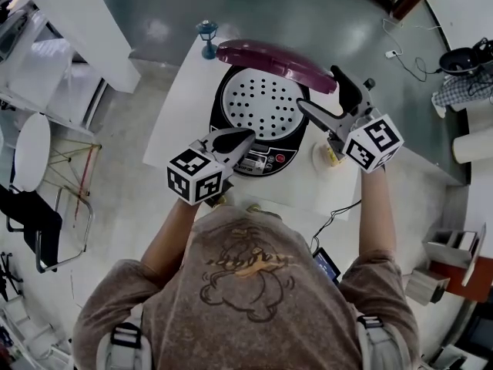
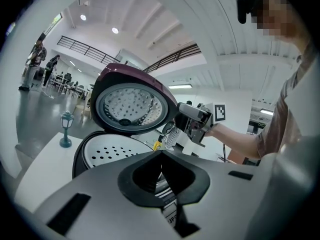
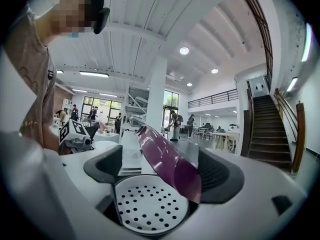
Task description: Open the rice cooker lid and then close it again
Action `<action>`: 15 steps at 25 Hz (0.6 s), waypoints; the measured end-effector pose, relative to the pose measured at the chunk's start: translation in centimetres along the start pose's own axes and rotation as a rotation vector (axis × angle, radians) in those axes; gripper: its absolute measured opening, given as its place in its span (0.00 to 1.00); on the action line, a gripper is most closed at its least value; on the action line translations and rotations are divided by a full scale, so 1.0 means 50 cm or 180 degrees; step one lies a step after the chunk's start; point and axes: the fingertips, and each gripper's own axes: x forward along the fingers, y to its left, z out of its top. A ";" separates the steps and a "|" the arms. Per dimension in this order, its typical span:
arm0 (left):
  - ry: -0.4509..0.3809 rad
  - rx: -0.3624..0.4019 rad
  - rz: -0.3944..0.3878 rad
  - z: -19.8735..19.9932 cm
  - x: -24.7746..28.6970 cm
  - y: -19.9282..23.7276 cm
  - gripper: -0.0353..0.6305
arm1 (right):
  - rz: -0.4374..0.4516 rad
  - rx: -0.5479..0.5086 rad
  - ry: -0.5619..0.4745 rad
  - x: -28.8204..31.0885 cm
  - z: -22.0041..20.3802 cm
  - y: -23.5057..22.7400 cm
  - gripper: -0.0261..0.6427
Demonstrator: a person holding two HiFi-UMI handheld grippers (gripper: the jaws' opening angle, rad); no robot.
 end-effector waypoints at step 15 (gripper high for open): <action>0.0016 0.0008 0.0005 -0.015 -0.009 -0.023 0.09 | 0.0071 0.0171 0.0145 -0.032 -0.081 0.080 0.72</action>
